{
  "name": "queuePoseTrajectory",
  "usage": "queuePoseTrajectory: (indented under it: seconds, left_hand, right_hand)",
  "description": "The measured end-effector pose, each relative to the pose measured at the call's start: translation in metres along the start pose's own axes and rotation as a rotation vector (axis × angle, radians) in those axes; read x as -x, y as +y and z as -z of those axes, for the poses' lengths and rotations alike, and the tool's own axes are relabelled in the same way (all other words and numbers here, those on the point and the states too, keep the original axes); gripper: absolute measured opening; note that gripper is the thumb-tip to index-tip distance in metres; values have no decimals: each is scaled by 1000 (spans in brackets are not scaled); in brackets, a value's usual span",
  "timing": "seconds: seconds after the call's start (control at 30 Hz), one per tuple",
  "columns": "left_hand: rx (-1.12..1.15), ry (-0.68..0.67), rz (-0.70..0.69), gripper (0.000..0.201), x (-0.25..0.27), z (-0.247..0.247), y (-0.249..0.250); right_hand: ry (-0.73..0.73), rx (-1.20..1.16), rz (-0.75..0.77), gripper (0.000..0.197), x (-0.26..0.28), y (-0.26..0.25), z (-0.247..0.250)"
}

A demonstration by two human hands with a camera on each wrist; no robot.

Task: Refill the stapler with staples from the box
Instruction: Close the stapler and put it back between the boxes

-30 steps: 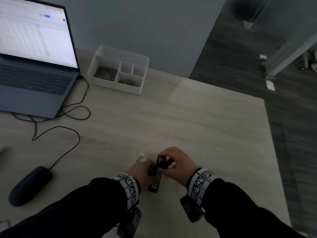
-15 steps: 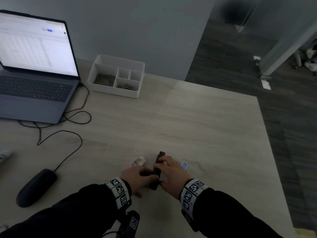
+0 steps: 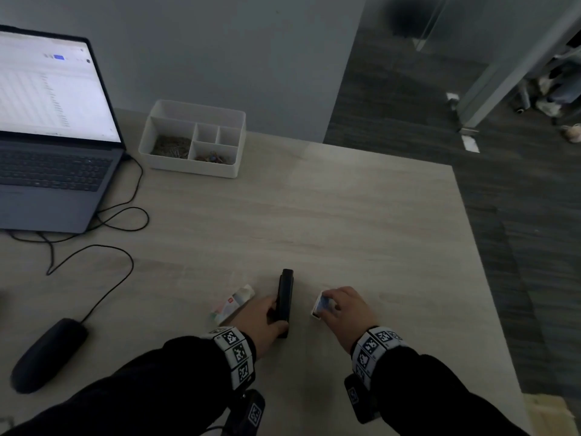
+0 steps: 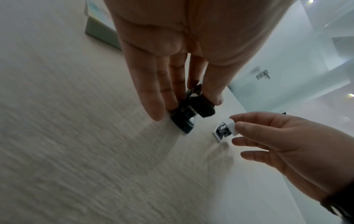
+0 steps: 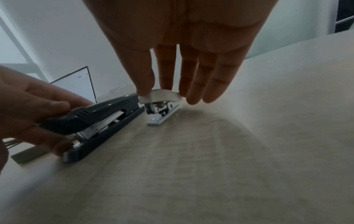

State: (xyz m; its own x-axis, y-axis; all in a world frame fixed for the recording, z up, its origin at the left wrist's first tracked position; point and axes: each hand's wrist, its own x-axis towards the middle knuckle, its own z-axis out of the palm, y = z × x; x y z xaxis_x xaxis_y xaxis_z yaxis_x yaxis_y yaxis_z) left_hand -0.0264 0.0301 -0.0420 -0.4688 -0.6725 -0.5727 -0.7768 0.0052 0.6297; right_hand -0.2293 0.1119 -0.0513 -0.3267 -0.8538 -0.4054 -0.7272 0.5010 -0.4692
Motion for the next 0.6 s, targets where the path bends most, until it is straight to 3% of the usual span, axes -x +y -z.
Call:
queuePoseTrajectory:
  seconds: [0.23,0.33,0.5,0.6]
  left_hand:
    - [13,4,-47,46,-7,-2,12]
    - [23,16,-37,37,-5,6,11]
    - [-102,216,-85,15,-3,33,-24]
    - [-185,364,-49,31,-7,46,-51]
  right_hand:
    - [-35,10,58,38,0,-2,0]
    - [-50,-23,75,36,4,0,-2]
    - [-57,-39,112,34,6,2,-6]
    - [-28,-15,121,35,7,3,-6]
